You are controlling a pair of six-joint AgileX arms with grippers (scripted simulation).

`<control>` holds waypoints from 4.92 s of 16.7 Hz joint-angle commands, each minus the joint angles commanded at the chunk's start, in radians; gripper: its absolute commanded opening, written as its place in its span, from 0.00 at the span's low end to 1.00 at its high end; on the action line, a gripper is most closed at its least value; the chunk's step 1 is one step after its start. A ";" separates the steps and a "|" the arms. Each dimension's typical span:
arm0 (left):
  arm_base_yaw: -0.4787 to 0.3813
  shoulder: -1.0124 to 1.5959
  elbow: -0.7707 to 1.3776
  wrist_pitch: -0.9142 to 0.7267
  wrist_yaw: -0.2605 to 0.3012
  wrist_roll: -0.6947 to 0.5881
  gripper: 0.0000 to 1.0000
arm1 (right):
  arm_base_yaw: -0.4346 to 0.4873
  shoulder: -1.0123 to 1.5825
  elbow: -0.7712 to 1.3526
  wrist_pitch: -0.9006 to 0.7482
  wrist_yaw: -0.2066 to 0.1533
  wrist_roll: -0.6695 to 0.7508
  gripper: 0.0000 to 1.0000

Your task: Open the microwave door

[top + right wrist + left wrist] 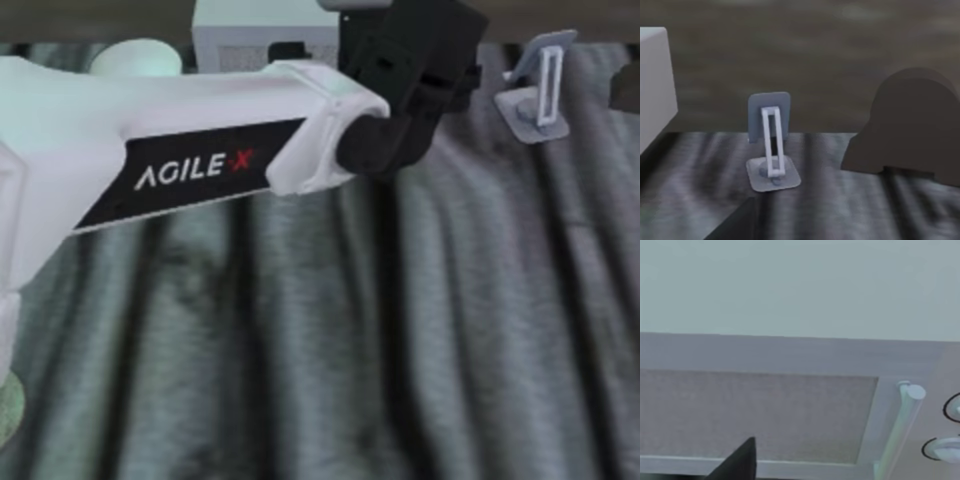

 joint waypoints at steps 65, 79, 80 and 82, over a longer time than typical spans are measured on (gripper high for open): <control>0.142 0.648 1.358 -1.251 0.404 -0.183 0.00 | 0.000 0.000 0.000 0.000 0.000 0.000 1.00; 0.142 0.648 1.358 -1.251 0.404 -0.183 0.00 | 0.000 0.000 0.000 0.000 0.000 0.000 1.00; 0.142 0.648 1.358 -1.251 0.404 -0.183 0.00 | 0.000 0.000 0.000 0.000 0.000 0.000 1.00; 0.142 0.648 1.358 -1.251 0.404 -0.183 0.00 | 0.000 0.000 0.000 0.000 0.000 0.000 1.00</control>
